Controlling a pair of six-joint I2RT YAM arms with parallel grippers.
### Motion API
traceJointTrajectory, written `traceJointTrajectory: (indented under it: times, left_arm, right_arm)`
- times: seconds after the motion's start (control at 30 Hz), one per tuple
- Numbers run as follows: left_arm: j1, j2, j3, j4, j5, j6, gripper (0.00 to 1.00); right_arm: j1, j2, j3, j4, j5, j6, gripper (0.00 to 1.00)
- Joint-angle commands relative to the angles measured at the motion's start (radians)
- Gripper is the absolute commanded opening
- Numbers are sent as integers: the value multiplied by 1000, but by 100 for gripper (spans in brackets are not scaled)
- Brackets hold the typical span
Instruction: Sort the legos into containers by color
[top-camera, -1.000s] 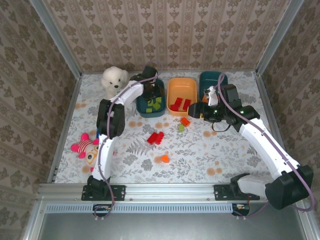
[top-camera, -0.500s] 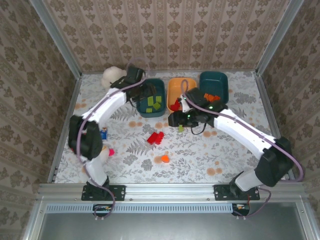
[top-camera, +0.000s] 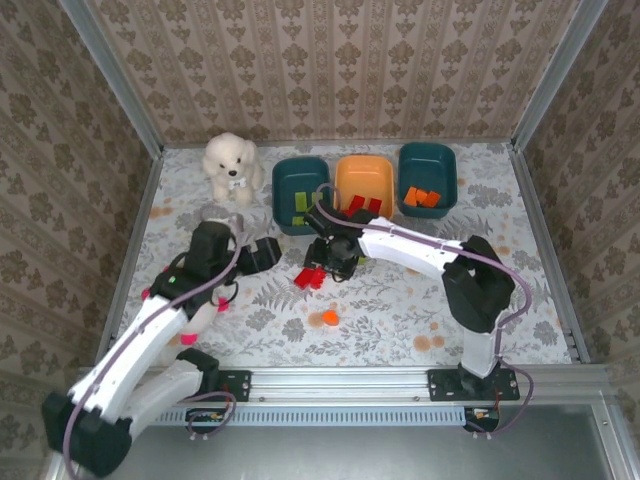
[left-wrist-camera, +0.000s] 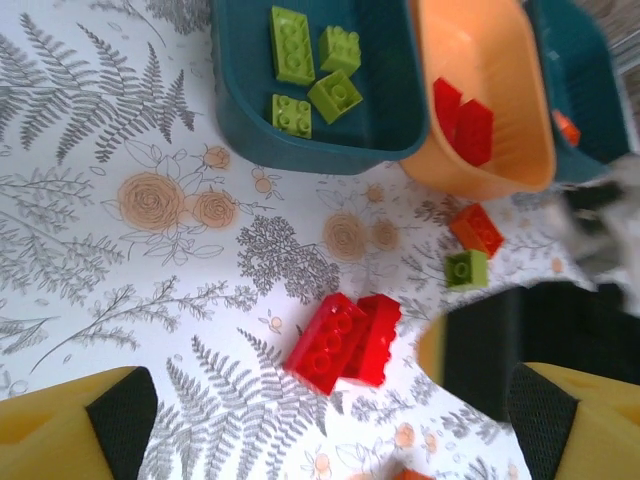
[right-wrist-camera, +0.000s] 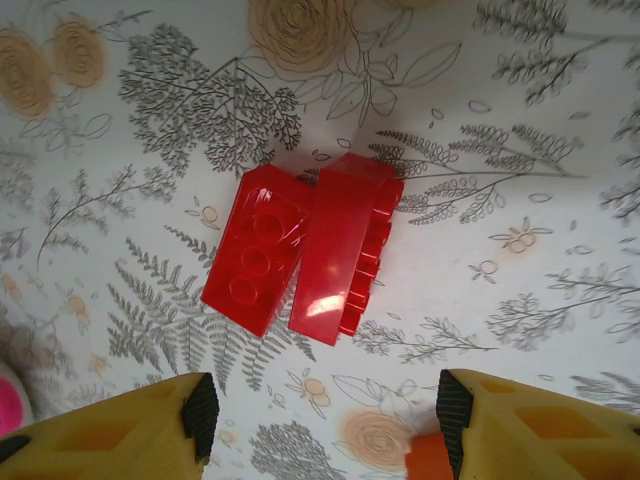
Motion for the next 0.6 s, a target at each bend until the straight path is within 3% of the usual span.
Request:
traceJointTrajectory:
  times: [0.0,0.2,0.57]
  left_arm:
    - [6,-136,-38,-97,-2,4,96]
    - [9,-267,-45,-134,36,8,96]
    - [10,-296,-16,-173,57,31,96]
  right_arm:
    - [-5,51,20,-9,41,195,63]
    - [-6,110,54,-6,86,297,61]
    - [-14,179,74,31,79,347,56]
